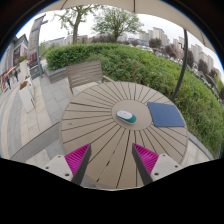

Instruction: Arrange mouse

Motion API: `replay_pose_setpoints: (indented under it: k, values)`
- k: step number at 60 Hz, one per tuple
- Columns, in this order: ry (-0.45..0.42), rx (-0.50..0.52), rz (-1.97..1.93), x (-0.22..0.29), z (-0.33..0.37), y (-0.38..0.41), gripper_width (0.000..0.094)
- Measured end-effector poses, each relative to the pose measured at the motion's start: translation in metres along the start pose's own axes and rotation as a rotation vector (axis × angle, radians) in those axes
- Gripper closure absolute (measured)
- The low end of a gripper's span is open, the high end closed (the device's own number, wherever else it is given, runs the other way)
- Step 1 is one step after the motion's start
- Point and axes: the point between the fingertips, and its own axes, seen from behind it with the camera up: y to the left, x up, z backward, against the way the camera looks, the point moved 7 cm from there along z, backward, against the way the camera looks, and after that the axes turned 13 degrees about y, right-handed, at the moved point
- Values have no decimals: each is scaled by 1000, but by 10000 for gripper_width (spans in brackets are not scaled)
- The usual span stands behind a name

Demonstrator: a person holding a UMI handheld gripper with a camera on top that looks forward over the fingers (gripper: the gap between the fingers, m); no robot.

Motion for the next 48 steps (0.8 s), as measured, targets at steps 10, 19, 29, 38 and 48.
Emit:
replay_pose_setpoints:
  k: [10, 19, 29, 38, 48]
  values:
    - [-28, -49, -77, 5, -33, -33, 95]
    - [-69, -69, -112, 16, -70, -54, 91]
    - [-100, -82, -144, 35, -118, -75, 93]
    - [-112, -60, -159, 55, -165, -84, 91]
    - [-114, -22, -134, 79, -207, -86, 89]
